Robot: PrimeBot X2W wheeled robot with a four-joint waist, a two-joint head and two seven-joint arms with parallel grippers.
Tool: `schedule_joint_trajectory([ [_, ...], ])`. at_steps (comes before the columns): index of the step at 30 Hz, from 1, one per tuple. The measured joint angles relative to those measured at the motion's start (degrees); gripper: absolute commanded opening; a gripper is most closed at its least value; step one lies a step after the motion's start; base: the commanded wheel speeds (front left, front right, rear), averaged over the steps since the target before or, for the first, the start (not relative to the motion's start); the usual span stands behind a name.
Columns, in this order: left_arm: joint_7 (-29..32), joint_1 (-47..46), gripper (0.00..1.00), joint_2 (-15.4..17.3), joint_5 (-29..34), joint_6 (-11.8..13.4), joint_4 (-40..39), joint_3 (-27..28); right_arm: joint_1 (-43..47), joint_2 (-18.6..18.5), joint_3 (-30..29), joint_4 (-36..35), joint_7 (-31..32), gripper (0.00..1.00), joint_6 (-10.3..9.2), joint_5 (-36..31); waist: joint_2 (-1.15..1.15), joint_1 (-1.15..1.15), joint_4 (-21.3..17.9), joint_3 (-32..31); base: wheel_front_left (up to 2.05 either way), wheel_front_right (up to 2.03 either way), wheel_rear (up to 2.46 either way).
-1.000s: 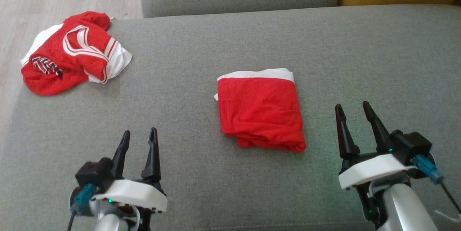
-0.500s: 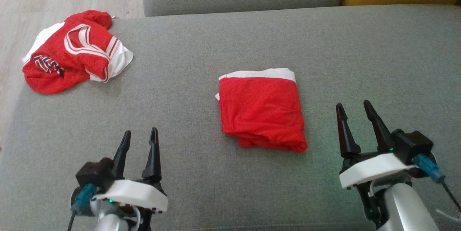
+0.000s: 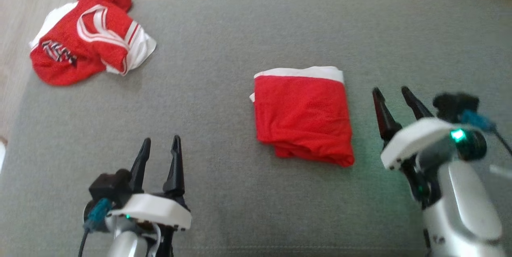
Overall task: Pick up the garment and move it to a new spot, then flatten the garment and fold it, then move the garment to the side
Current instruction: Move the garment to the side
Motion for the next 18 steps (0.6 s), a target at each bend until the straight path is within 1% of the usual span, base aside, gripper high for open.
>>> schedule_joint_trajectory([
  [3, 0.0, -1.4, 1.0, -0.2, 0.0, -0.4, 0.0, -0.2, -3.2, -1.8, 1.7, 1.2, 5.0, 1.0, 0.0, -0.6, 0.0, 0.0, 1.5, 1.2, 0.0, 0.0, 0.0],
  [8, 0.0, -2.1, 1.0, -0.4, -0.5, -0.5, 0.1, -0.4, -4.4, -5.5, 3.9, 3.8, 11.5, 1.0, 0.0, 1.8, 0.0, 0.0, 4.4, 3.3, 0.0, 0.0, 0.0],
  [14, 0.0, -3.0, 1.0, -0.5, -1.1, -0.5, 0.1, -1.1, -6.6, -7.7, 4.7, 7.8, 14.9, 1.0, 0.0, 5.3, 0.0, 0.0, 7.5, 5.5, 0.0, 0.0, 0.0],
  [18, 0.0, -3.0, 1.0, -0.6, -1.6, -0.5, 0.2, -2.1, -8.5, -8.0, 4.5, 11.0, 17.7, 1.0, 0.0, 7.9, 0.0, 0.0, 9.2, 6.5, 0.0, 0.0, 0.0],
])
